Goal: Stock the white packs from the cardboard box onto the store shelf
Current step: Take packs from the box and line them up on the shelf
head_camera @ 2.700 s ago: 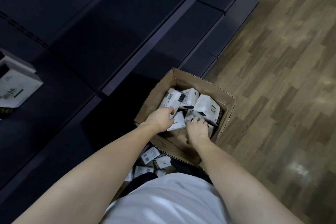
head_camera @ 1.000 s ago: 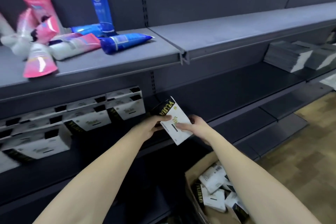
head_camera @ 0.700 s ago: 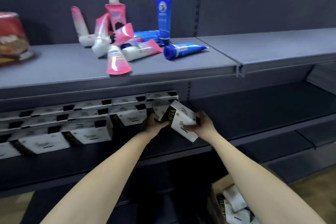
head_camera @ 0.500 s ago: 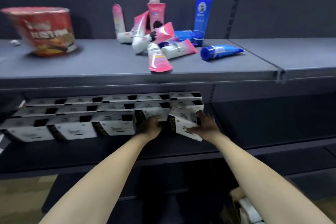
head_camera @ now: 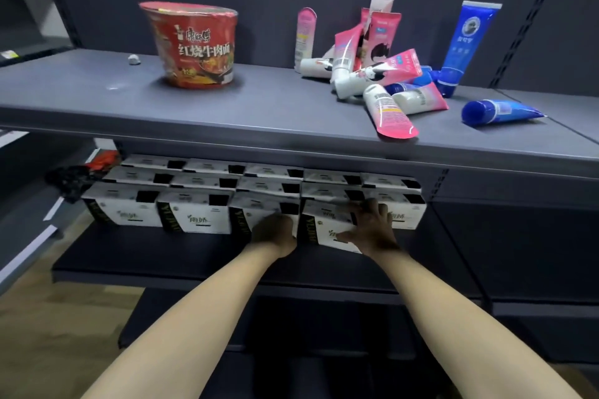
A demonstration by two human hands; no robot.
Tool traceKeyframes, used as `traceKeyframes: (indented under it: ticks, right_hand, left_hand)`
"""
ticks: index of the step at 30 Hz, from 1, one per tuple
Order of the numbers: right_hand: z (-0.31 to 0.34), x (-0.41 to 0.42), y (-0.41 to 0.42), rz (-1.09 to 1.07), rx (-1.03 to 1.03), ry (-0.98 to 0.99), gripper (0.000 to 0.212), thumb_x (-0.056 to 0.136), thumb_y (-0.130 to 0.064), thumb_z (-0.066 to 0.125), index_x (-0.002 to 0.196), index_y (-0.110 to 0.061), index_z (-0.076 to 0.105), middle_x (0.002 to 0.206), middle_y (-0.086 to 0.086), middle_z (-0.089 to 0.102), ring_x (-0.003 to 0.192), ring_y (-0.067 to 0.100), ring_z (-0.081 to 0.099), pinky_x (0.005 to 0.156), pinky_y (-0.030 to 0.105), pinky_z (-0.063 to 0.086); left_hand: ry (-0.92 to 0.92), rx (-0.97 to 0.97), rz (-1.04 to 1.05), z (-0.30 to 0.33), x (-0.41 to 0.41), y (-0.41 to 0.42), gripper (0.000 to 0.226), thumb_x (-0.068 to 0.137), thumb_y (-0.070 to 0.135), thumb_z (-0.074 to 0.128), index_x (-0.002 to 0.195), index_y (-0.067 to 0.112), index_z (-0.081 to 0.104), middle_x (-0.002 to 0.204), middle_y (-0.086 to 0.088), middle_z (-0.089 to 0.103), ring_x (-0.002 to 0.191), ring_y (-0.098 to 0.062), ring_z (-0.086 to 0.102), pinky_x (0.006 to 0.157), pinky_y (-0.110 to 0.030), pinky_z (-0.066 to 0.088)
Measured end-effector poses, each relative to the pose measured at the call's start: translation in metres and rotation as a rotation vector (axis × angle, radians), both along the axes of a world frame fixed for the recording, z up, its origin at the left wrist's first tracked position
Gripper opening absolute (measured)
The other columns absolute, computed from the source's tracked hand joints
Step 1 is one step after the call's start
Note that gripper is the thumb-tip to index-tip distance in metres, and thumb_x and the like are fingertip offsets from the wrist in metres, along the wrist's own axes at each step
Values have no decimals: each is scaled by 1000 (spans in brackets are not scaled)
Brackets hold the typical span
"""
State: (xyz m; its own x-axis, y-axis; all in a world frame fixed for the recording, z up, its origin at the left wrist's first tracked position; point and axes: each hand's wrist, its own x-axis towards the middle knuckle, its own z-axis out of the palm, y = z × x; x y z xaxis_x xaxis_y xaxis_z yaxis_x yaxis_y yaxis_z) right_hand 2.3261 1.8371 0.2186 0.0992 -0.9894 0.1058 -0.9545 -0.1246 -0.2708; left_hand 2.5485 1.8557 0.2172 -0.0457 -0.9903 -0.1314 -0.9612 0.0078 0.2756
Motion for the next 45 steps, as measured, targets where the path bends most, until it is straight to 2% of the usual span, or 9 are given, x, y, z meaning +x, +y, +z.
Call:
traceKeyframes:
  ticks: [4,14,18,22,27,30,34,40,45]
  right_hand:
    - [0,16,-4,36,-72,33,85,77,-32,81,149,-44,38,140,4,38,126,32,34,106,42,40]
    - [-12,43,-4,-42,-204,149,65,73,-3,78,130,-28,60,133,9,51,125,36,45,102,53,44]
    - [-10,58,1,-99,-169,247,53,86,-4,57,137,-19,51,143,11,44,127,40,41,106,52,36]
    - [-2,57,5,-89,-75,282,65,89,-8,54,149,-23,34,153,6,33,137,36,33,114,50,28]
    - [-1,39,22,-120,-73,106,67,92,-14,57,153,-19,29,155,5,33,142,29,31,116,44,28]
    - [-6,21,42,-190,-71,18,57,93,-20,58,147,-16,38,148,7,37,134,30,39,109,42,35]
    - [-15,-19,76,-279,-79,-36,53,90,-17,58,141,-7,47,136,16,47,122,38,47,96,42,44]
    - [-33,-87,146,-481,-103,-120,33,91,-12,57,122,-3,57,114,16,55,106,34,52,84,40,45]
    - [-63,-147,202,-570,-13,-179,23,95,-20,56,116,-11,58,113,6,55,106,24,52,85,35,48]
  left_hand:
    - [6,-22,-13,-4,7,-3,26,96,23,52,117,10,61,124,-11,59,111,-32,59,89,-41,53]
    - [93,18,-36,-19,16,-7,34,96,25,54,128,12,51,135,-12,52,118,-32,55,92,-42,50]
    - [102,65,-18,-20,11,-5,51,97,28,49,144,15,37,150,-19,38,129,-37,48,96,-45,48]
    - [120,112,-35,-16,10,0,58,97,25,46,151,16,27,151,-18,38,129,-37,48,94,-44,48]
    - [132,62,-144,-7,5,9,30,97,24,47,126,20,52,129,-8,56,114,-31,57,89,-39,50]
    - [176,50,-210,-4,-13,14,24,96,27,47,119,23,55,119,-4,60,101,-28,59,85,-39,53]
    - [189,28,-316,3,-54,30,12,99,25,44,96,18,54,94,-6,58,81,-23,56,65,-32,45]
    - [260,-3,-536,-8,-134,58,10,96,23,50,101,18,58,96,-5,62,85,-25,60,71,-35,51]
    - [290,27,-672,-23,-204,87,10,96,23,53,104,21,56,96,1,62,80,-20,59,65,-36,52]
